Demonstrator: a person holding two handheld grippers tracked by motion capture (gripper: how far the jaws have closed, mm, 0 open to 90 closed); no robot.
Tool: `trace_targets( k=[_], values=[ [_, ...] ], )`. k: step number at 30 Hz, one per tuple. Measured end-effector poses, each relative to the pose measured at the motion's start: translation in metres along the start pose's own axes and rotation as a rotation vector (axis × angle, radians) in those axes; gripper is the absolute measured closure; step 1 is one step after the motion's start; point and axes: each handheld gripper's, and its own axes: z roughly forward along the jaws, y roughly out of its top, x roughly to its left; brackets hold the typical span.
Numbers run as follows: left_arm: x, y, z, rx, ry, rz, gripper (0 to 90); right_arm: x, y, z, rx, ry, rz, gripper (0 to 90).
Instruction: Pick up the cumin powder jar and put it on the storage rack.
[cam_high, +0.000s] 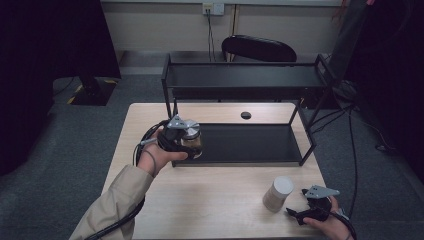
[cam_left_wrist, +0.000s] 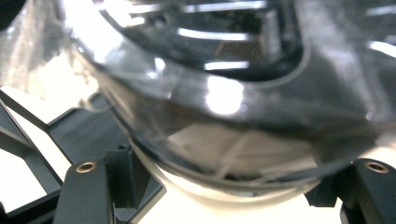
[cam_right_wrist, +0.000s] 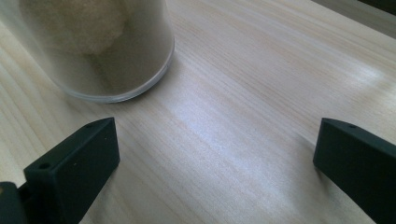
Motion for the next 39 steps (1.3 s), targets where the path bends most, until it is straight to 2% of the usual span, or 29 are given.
trace_targets(
  k=[7,11,17,30,39],
  values=[
    [0.003,0.016,-0.004,0.008,-0.001,0.001,30.8,0.0,0.0,0.0,0.0,0.0,0.0,0.0],
    [0.007,0.025,-0.008,0.003,-0.006,-0.013,30.8,0.0,0.0,0.0,0.0,0.0,0.0,0.0],
    [0.009,0.041,-0.013,0.015,0.002,0.005,30.8,0.0,0.0,0.0,0.0,0.0,0.0,0.0],
    [0.012,0.074,-0.021,0.009,0.005,0.009,30.8,0.0,0.0,0.0,0.0,0.0,0.0,0.0],
    [0.016,0.093,-0.03,-0.005,0.014,-0.008,30.8,0.0,0.0,0.0,0.0,0.0,0.0,0.0]
  ],
)
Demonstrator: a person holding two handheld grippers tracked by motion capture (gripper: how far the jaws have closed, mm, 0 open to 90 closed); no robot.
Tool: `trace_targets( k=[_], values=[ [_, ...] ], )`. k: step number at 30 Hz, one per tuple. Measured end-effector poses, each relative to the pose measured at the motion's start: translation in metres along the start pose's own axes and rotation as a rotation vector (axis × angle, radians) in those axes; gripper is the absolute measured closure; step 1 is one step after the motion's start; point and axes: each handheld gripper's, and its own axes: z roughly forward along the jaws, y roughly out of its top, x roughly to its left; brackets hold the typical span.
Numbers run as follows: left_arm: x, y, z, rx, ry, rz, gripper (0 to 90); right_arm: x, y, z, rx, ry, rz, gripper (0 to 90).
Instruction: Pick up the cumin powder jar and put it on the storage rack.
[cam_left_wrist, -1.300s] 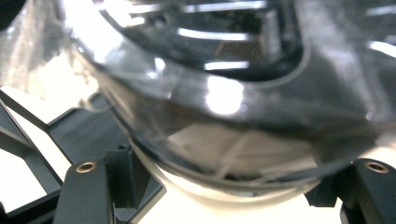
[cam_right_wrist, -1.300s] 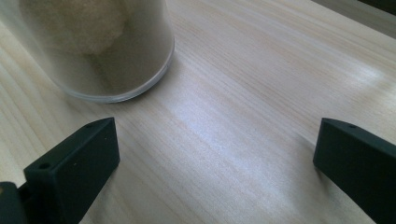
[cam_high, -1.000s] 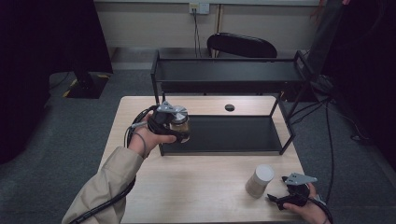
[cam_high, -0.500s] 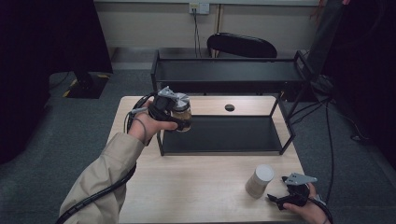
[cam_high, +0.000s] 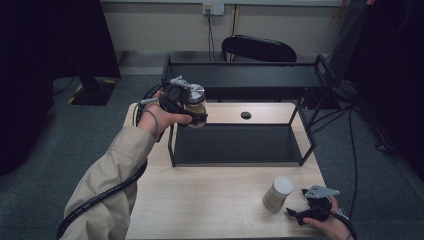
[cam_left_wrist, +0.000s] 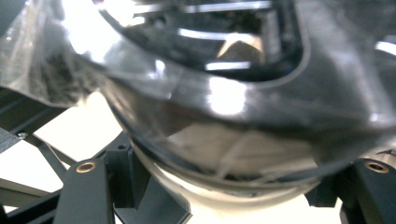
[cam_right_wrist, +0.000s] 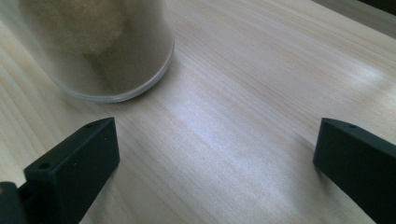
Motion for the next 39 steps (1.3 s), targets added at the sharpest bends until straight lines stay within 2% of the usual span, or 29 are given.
trace_targets(
  k=[12,18,29,39],
  values=[
    [0.005,0.024,-0.002,0.014,-0.009,-0.007,30.8,0.0,0.0,0.0,0.0,0.0,0.0,0.0],
    [0.009,0.033,-0.004,0.007,-0.017,-0.027,30.8,0.0,0.0,0.0,0.0,0.0,0.0,0.0],
    [0.01,0.053,-0.007,0.016,0.013,-0.031,30.8,0.0,0.0,0.0,0.0,0.0,0.0,0.0],
    [0.016,0.067,-0.003,0.004,0.032,-0.058,30.8,0.0,0.0,0.0,0.0,0.0,0.0,0.0]
  ],
)
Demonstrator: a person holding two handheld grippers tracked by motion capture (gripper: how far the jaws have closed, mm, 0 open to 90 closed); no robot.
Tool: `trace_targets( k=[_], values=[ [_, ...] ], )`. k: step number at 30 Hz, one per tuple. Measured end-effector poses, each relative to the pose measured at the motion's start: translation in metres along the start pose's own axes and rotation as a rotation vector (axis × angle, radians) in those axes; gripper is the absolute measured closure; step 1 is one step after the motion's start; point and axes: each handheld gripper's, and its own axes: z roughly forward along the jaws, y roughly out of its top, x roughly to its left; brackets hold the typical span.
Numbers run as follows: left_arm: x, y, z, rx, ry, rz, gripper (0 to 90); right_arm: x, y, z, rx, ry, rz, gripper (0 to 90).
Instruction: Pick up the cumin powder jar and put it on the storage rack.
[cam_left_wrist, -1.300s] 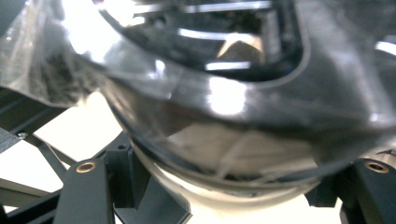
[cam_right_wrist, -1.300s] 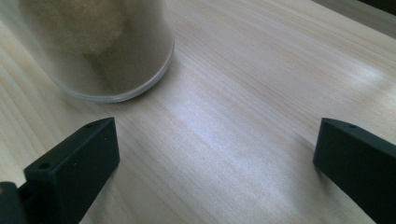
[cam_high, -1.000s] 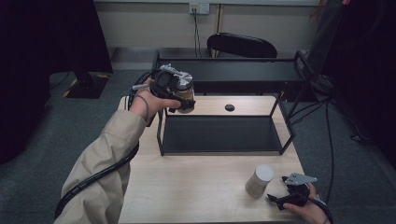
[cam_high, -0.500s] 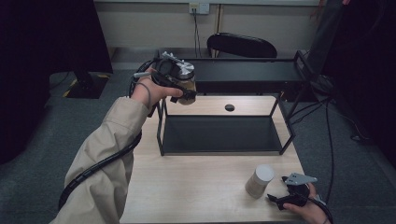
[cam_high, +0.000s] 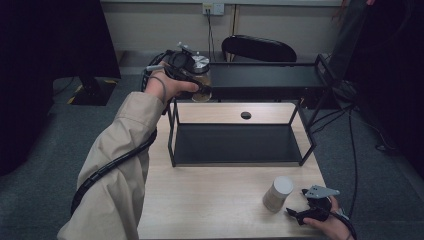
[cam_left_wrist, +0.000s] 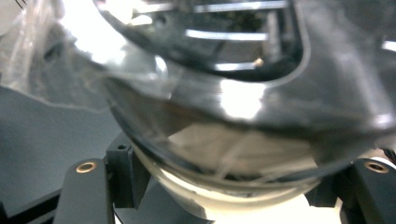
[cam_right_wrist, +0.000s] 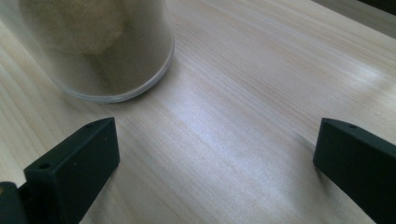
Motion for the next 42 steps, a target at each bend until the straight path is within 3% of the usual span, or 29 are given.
trace_targets(
  k=[13,22,42],
  values=[
    [0.006,0.016,0.001,-0.001,0.065,-0.033,30.8,0.0,0.0,0.0,0.0,0.0,0.001,0.0],
    [0.01,0.026,0.011,0.013,0.117,-0.046,30.8,0.0,0.0,0.0,0.0,0.0,0.001,0.0],
    [0.015,0.025,0.03,0.004,0.173,-0.051,30.8,0.0,0.0,0.0,0.0,0.0,0.001,0.0]
  ],
)
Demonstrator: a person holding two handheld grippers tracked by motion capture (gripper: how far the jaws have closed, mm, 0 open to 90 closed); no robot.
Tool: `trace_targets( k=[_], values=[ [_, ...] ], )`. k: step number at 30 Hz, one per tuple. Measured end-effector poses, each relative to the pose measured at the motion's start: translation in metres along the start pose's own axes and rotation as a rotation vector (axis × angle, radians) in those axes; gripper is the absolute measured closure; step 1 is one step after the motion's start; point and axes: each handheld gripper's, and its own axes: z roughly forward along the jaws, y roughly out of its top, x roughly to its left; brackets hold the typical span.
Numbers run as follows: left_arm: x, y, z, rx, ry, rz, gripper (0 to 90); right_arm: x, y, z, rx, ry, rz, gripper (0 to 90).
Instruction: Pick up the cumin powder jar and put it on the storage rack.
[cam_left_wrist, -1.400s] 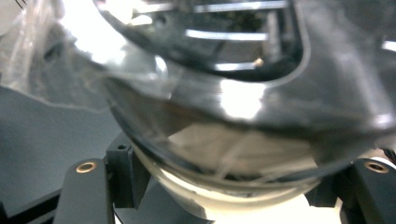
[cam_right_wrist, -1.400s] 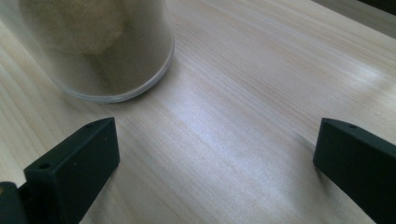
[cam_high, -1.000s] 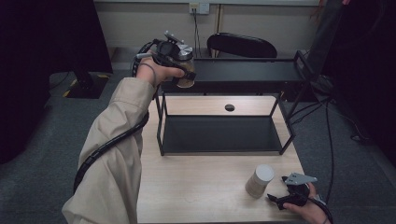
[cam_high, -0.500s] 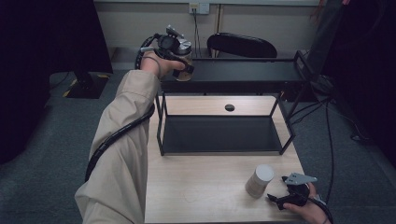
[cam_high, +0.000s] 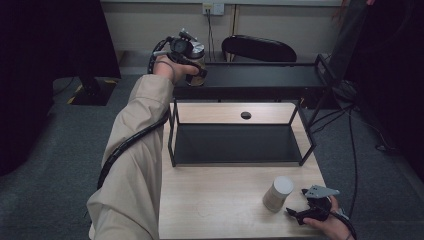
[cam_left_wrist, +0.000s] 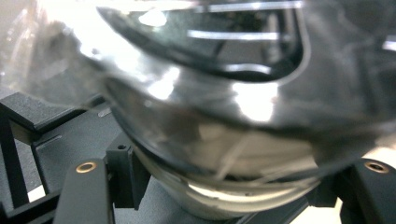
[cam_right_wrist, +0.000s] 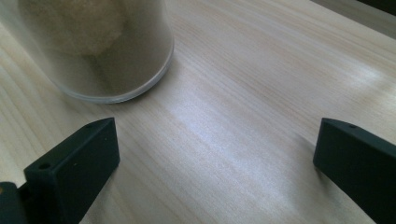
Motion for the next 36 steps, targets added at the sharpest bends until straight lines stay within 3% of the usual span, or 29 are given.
trace_targets(
  k=[36],
  values=[
    [-0.006,-0.012,0.005,-0.048,0.03,-0.018,28.4,0.0,0.0,0.0,0.0,0.0,0.0,0.0]
  ],
)
